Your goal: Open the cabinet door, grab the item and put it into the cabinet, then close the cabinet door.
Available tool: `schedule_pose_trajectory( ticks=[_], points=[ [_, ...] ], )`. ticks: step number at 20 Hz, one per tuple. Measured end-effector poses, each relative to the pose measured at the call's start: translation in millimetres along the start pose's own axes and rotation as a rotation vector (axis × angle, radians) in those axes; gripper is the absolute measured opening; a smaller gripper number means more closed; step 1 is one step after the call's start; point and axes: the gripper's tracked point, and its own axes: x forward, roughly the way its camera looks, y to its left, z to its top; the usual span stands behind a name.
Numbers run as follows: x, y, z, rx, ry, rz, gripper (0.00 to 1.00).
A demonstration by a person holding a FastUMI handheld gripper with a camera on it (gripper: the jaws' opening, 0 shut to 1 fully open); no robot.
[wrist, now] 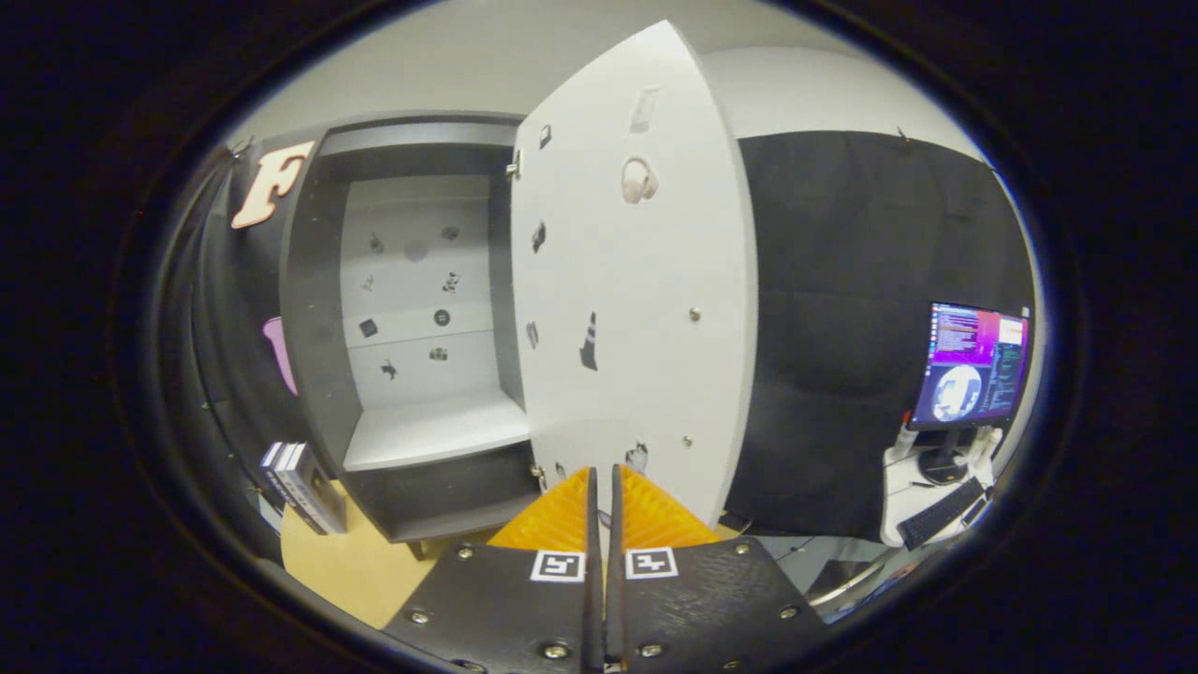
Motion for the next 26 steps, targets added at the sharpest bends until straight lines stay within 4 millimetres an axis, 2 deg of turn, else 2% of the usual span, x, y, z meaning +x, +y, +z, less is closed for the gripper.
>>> schedule_pose_trajectory(
  ticks=[3, 10, 14, 19, 22, 26],
  points=[
    [12.0, 28.9, -8.6, -0.035, 0.027, 0.089, 0.02],
    [46.6, 82.4, -33.1, -0.090, 0.109, 0.264, 0.02],
    [64.3, 95.3, -54.4, -0.144, 0.157, 0.319, 0.02],
    [80.2, 113.6, -91.5, -0.203, 0.258, 0.405, 0.03],
    [87.3, 123.5, -114.2, -0.262, 0.303, 0.449, 0.33],
    [92.3, 134.2, -140.2, -0.313, 0.349, 0.507, 0.33]
  ],
)
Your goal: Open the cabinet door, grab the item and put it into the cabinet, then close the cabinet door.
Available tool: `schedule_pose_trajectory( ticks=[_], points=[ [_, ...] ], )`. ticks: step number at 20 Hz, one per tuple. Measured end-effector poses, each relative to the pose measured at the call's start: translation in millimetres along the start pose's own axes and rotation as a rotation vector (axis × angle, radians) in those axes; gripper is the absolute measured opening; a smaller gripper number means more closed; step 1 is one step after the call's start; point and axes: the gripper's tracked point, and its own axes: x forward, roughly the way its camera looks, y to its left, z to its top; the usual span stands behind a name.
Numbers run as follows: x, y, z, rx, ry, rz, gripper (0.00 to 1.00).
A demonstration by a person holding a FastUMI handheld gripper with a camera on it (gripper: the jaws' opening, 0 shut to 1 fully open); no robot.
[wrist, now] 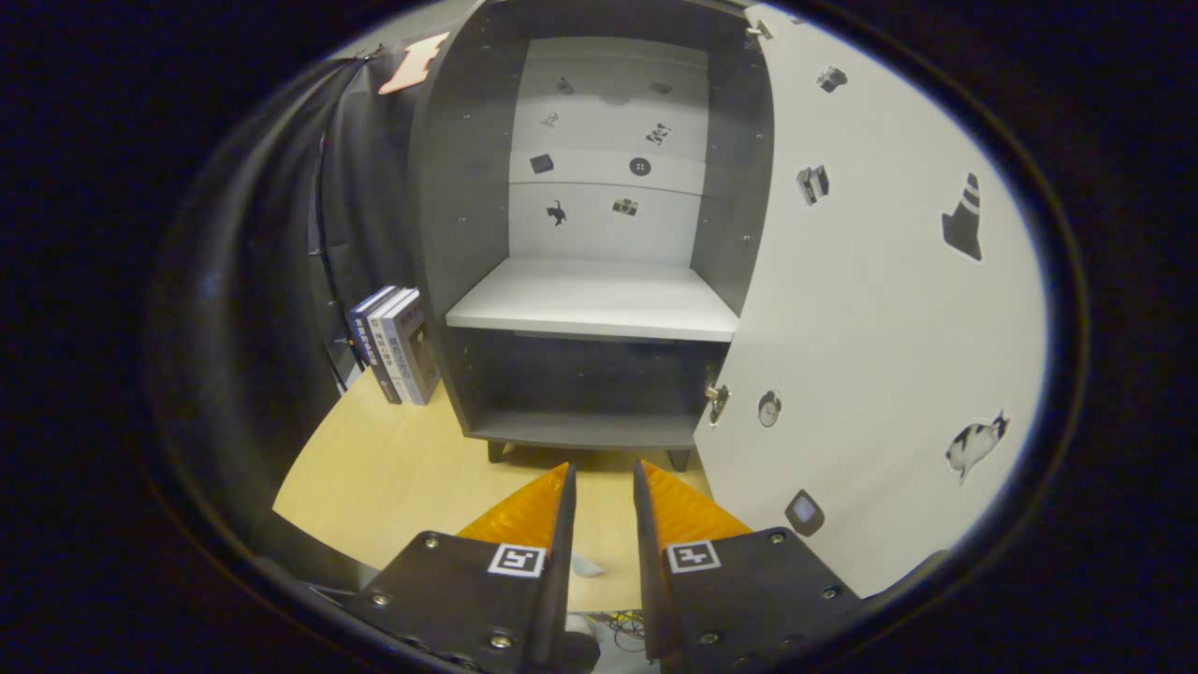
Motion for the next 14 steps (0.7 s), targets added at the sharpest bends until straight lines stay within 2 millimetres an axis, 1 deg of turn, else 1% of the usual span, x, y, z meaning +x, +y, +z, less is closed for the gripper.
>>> schedule_pose_trajectory(
  ticks=[1, 2, 3, 8, 14],
  points=[
    [6.9, 4.5, -6.1, -0.006, 0.017, 0.024, 0.33],
    [7.5, 7.7, -11.2, -0.015, 0.033, 0.040, 0.50],
    [12.1, 8.8, -16.2, -0.028, 0.046, 0.049, 0.54],
    [33.0, 17.8, -49.8, -0.053, 0.136, 0.110, 0.55],
    [58.3, 16.0, -105.5, -0.102, 0.263, 0.142, 0.55]
  ],
)
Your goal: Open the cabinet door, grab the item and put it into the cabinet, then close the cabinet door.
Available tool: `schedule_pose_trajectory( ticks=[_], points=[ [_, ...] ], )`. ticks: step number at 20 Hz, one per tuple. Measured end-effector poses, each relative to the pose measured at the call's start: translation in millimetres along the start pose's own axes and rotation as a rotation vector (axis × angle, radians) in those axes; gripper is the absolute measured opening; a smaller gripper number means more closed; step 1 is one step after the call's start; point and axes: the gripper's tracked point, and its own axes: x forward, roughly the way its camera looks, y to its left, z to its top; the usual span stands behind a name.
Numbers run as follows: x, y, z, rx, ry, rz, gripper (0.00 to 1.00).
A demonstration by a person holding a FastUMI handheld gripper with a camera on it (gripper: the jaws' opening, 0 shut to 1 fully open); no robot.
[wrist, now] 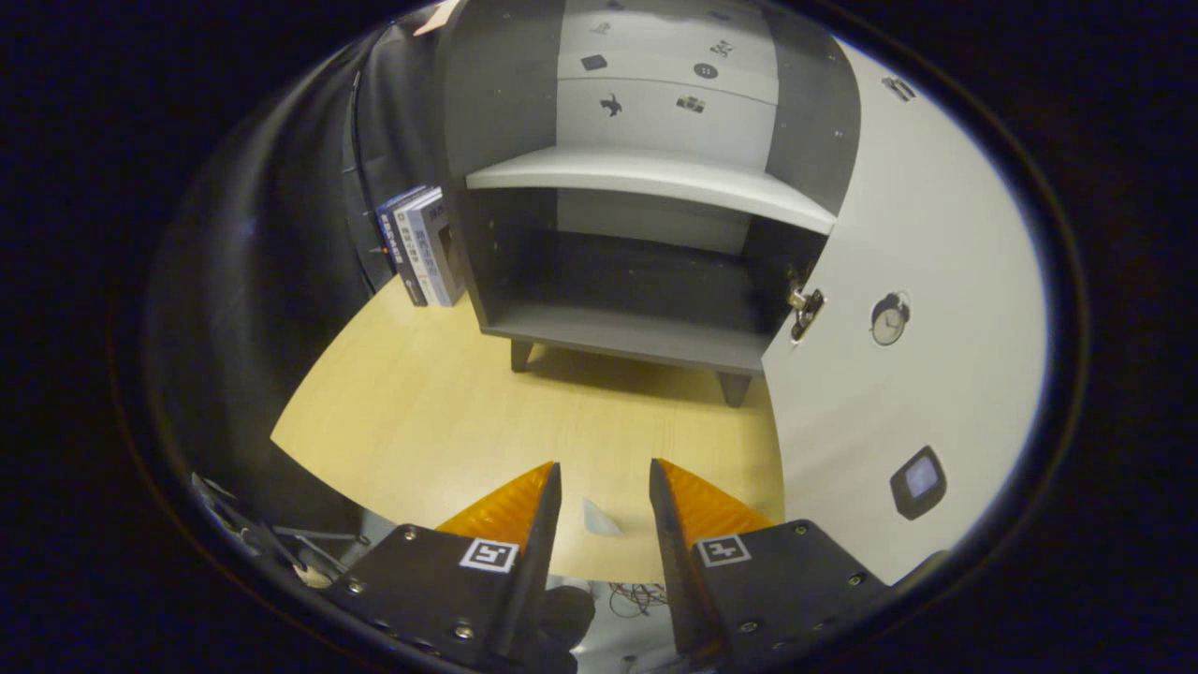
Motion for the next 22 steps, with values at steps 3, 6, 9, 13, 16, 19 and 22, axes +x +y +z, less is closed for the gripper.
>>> schedule_pose_trajectory(
  ticks=[3, 6, 9, 13, 16, 19, 22],
  points=[
    [23.5, 2.0, -23.6, -0.039, 0.057, 0.028, 0.55],
    [51.4, 1.9, -51.9, -0.085, 0.131, 0.052, 0.55],
    [70.1, 3.2, -70.4, -0.123, 0.193, 0.081, 0.55],
    [88.8, 6.7, -92.8, -0.198, 0.263, 0.108, 0.55],
    [99.0, 8.1, -106.2, -0.225, 0.301, 0.118, 0.55],
    [105.6, 8.4, -117.0, -0.227, 0.333, 0.122, 0.55],
    [110.2, 9.6, -120.6, -0.218, 0.350, 0.123, 0.47]
  ],
)
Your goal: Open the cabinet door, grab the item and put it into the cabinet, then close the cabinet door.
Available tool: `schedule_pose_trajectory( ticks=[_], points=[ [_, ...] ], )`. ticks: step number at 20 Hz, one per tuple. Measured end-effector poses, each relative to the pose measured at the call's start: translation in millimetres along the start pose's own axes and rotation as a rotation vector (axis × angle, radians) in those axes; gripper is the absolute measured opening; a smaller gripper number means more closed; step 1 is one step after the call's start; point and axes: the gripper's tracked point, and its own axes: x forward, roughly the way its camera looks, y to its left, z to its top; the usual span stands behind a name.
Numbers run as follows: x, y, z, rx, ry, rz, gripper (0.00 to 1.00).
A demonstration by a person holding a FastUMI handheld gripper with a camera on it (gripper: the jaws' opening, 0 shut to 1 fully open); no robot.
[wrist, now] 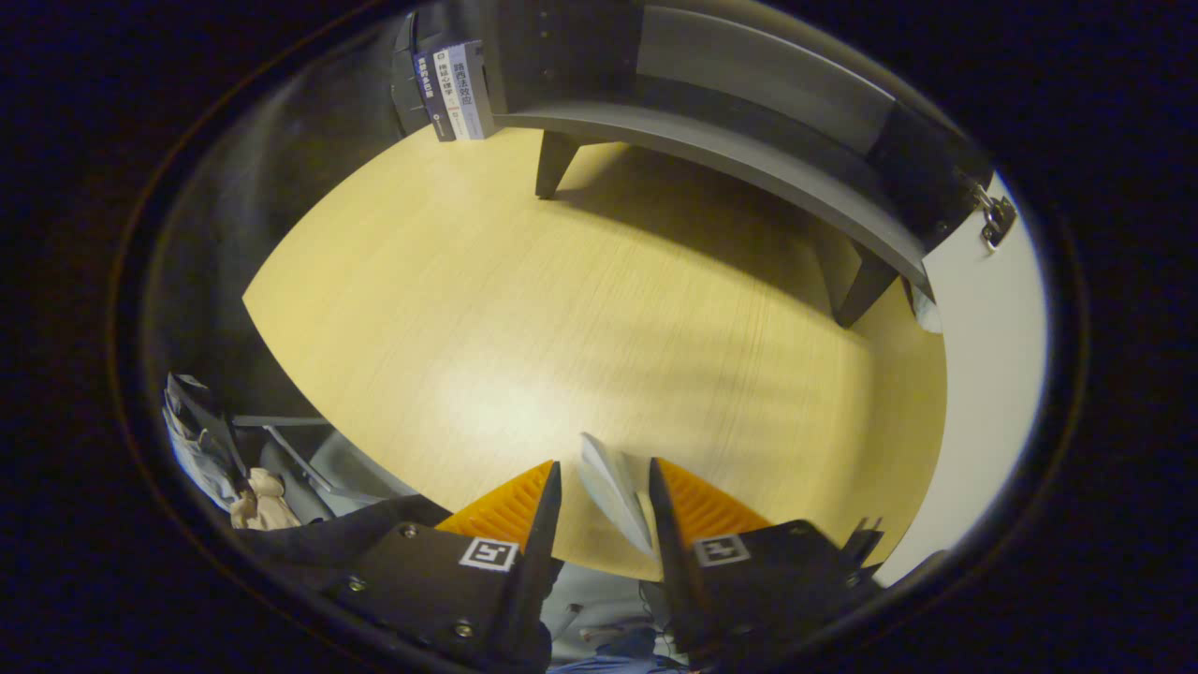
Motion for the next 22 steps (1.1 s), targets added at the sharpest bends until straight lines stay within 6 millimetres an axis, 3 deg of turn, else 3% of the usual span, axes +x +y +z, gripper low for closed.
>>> schedule_pose_trajectory(
  ticks=[2, 4, 7, 8, 13, 18, 22],
  points=[
    [5.1, 3.8, -5.8, 0.028, 0.021, 0.014, 0.30],
    [10.6, 0.3, -3.2, 0.059, 0.013, -0.003, 0.25],
    [7.4, -3.9, -4.9, 0.075, 0.018, -0.031, 0.25],
    [7.0, -3.5, -6.4, 0.088, 0.027, -0.038, 0.13],
    [-4.1, -4.6, -5.9, 0.131, 0.012, -0.058, 0.13],
    [-43.8, -6.0, 27.9, 0.238, -0.079, -0.046, 0.13],
    [-104.1, -6.5, 74.4, 0.279, -0.170, -0.040, 0.13]
  ],
)
